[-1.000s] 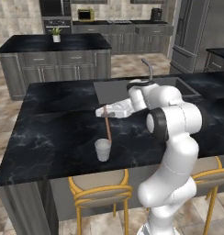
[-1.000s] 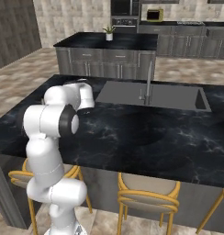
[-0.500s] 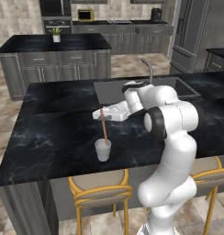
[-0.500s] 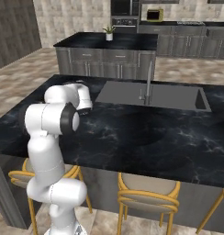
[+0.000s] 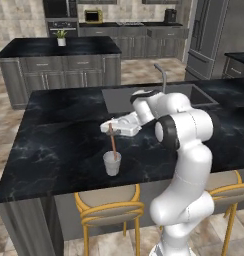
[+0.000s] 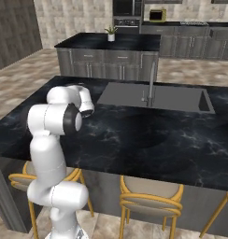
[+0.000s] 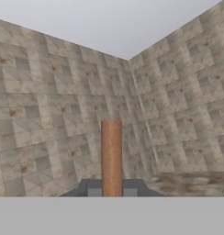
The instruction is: Take a straw from the drawer in front and place it inside the glass cup on the dining counter.
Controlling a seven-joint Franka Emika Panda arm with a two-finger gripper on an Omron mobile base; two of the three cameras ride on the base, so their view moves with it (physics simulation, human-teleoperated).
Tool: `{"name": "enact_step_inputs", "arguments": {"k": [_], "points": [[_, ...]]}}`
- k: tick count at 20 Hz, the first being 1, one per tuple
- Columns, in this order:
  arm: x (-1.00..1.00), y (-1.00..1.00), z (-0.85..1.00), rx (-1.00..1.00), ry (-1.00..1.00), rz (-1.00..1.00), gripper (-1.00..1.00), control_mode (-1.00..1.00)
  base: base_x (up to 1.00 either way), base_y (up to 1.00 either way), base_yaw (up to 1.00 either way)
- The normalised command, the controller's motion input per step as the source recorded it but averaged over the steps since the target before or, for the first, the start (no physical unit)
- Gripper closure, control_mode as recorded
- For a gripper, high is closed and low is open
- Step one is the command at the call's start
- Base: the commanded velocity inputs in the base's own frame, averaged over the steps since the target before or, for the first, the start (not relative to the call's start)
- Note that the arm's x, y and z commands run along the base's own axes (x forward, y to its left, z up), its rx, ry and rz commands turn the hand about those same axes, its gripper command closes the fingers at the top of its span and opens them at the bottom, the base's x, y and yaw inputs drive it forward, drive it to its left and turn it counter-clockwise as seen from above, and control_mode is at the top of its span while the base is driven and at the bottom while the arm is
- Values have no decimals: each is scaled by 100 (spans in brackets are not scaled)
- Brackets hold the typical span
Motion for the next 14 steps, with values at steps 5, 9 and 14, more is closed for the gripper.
{"name": "enact_step_inputs", "arguments": {"k": [5,9,14], "points": [[26,8,-17,1,0,3,100,-100,0,0,0],[38,11,-10,3,-1,4,100,-100,0,0,0],[37,9,-3,2,-1,4,100,-100,0,0,0]]}}
